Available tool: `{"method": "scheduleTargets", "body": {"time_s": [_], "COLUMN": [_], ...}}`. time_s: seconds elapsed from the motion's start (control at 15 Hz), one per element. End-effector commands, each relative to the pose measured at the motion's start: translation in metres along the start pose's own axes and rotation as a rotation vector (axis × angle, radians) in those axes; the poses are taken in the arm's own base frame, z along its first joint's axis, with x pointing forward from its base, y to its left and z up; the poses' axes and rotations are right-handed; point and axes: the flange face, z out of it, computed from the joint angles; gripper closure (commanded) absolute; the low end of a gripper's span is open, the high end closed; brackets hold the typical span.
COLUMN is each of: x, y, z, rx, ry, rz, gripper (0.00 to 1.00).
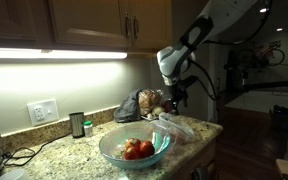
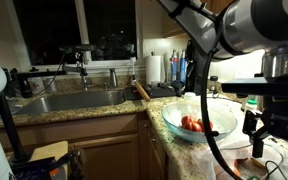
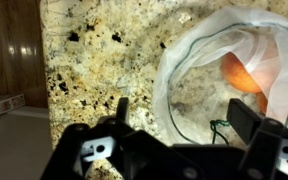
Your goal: Move a peach from the bag to the bowl
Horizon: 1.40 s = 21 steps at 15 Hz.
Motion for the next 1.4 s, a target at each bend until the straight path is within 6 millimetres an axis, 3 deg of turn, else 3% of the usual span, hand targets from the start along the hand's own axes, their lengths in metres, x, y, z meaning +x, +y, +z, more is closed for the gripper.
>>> {"method": "scheduleTargets", "body": {"time_s": [0.0,0.47,1.33], "x": [0.004,0.004,0.008], "y": [0.003,-0.012,-0.014], "z": [-0.002,0.002,0.026], "rx": [0.039,0.109,0.14], "ry": [0.004,0.011,-0.01], "rz": [0.001,0.013,0.038], "gripper": [0.0,0.0,0.0]}}
